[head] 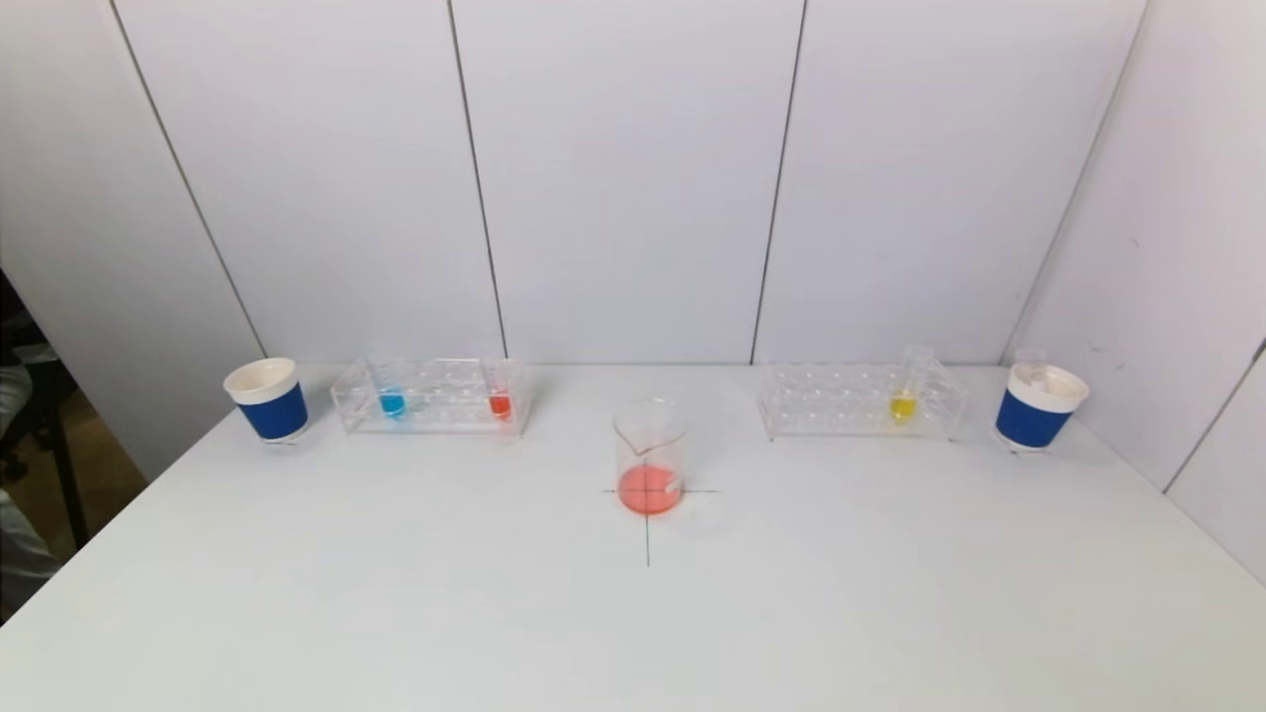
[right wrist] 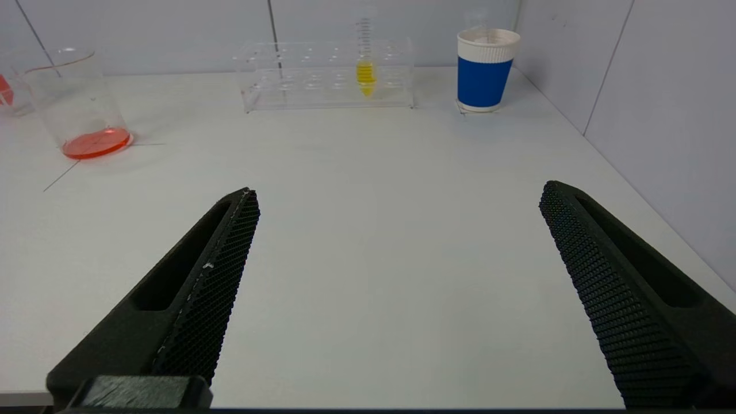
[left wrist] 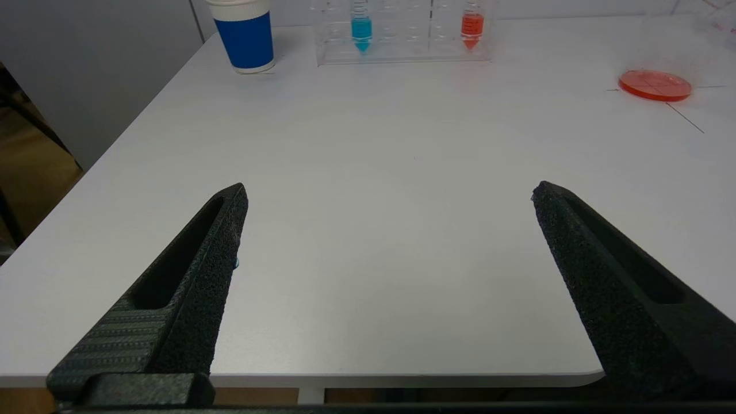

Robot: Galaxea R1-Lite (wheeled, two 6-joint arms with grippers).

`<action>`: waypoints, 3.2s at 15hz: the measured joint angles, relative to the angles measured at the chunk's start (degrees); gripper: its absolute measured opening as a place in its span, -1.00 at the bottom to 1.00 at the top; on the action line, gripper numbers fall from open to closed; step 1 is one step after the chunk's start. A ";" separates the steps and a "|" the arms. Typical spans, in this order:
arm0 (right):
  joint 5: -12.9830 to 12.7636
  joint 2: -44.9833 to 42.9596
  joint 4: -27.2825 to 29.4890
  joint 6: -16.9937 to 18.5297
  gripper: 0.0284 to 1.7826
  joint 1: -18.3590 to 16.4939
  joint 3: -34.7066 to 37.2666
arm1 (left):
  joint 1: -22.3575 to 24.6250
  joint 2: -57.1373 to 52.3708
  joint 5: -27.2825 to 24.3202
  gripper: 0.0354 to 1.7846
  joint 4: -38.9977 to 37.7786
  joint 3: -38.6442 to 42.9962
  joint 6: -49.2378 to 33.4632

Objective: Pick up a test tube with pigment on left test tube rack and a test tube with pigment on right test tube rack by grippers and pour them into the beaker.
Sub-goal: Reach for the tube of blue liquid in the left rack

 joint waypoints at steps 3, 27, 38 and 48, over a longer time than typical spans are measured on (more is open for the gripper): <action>0.00 0.00 -0.02 0.00 0.99 0.00 0.00 | 0.00 0.00 0.05 0.94 -0.02 0.00 0.04; 0.00 -0.02 -0.02 0.00 0.99 -0.02 0.00 | 0.00 0.00 0.00 0.94 0.00 0.01 -0.02; 0.00 -0.02 -0.02 0.00 0.99 0.00 0.00 | -0.10 0.07 -0.57 0.94 0.74 -3.13 1.38; 0.00 -0.02 0.00 -0.01 0.99 -0.05 0.00 | -1.07 14.99 -4.79 0.94 2.39 -22.85 1.57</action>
